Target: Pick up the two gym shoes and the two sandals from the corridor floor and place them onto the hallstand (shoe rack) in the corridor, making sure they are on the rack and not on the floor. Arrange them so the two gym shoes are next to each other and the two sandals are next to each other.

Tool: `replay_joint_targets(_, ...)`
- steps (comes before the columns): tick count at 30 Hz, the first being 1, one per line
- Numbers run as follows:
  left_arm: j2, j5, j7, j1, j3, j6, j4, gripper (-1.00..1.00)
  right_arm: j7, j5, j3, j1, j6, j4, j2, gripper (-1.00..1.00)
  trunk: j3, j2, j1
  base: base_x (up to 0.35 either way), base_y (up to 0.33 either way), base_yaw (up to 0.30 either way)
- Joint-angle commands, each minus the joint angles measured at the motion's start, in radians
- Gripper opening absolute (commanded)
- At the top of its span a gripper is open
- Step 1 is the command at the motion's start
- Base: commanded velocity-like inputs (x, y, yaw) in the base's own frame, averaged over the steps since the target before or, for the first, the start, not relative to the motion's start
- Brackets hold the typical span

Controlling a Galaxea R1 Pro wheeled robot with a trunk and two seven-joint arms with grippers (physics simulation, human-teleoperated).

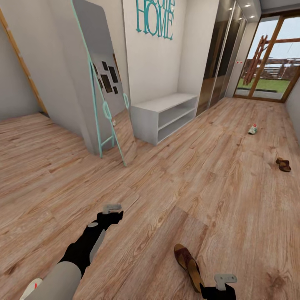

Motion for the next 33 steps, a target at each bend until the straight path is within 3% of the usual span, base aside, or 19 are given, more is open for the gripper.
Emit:
replay_joint_targets(1,0.0,0.003,-0.002,0.0,-0.002,0.006,-0.03,1.0,0.001,0.0,0.0,0.0,0.006,-0.002,0.0,1.0,-0.001,0.0,0.0,0.0,0.0,0.0)
replay_joint_targets(2,-0.001,0.003,-0.009,0.0,-0.007,0.006,-0.082,1.0,0.001,0.0,0.0,0.0,0.006,-0.002,0.0,1.0,-0.002,0.0,0.0,0.0,0.0,0.0)
replay_joint_targets(7,-0.003,0.004,-0.038,0.0,-0.048,0.007,-0.162,1.0,0.001,0.0,0.0,0.0,0.006,-0.002,0.0,1.0,-0.015,-0.028,0.015,0.0,0.0,0.0)
replay_joint_targets(13,-0.005,0.007,-0.052,0.002,-0.091,0.006,-0.184,1.0,0.001,0.0,0.0,0.0,0.006,-0.002,0.0,1.0,-0.036,-0.07,0.038,0.0,0.0,0.0)
replay_joint_targets(21,-0.004,0.008,-0.054,0.003,-0.098,0.006,-0.188,1.0,0.001,0.0,0.0,0.0,0.006,-0.002,0.0,1.0,-0.073,-0.126,0.069,0.0,0.0,0.0)
replay_joint_targets(33,-0.003,0.006,-0.054,0.003,-0.099,0.006,-0.189,1.0,0.0,0.0,0.0,0.0,0.006,-0.002,0.0,1.0,-0.09,-0.127,0.069,0.0,0.0,0.0)
